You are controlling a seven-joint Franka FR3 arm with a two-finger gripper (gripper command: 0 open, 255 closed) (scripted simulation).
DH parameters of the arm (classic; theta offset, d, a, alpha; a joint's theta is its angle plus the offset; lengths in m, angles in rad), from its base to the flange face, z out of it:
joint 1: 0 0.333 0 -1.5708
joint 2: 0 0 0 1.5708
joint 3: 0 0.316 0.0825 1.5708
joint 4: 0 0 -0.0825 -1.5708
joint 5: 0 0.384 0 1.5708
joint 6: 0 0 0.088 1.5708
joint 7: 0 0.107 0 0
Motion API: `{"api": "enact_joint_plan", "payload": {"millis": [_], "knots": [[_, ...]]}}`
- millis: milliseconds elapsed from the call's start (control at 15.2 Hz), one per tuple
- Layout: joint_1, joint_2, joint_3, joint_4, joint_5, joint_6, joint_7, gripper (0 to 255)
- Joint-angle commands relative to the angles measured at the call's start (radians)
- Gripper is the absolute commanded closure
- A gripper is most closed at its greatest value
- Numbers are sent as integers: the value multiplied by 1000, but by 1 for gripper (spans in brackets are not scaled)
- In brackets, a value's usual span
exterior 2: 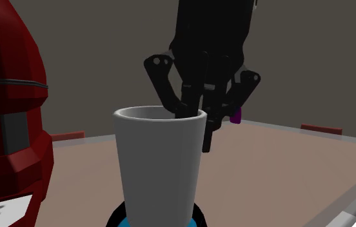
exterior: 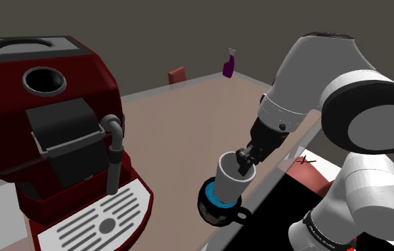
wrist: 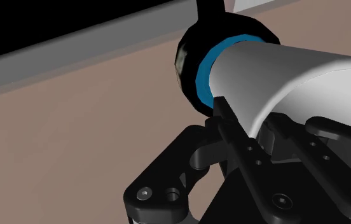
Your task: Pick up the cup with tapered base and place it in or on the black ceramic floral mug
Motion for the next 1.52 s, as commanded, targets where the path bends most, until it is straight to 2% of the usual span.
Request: {"api": "enact_joint_plan", "payload": {"millis": [0,330,396,726,990,1452], "knots": [[1,-1,1,-4,1,4,0,255],[1,-1,1,-4,1,4,-1,255],[1,-1,1,-4,1,4,-1,0],[1,-1,1,-4,1,4,0,0],[-14,-28,-39,107,-36,-133,5,0],[-13,-28,-39,107,-36,-133,5,0]]}}
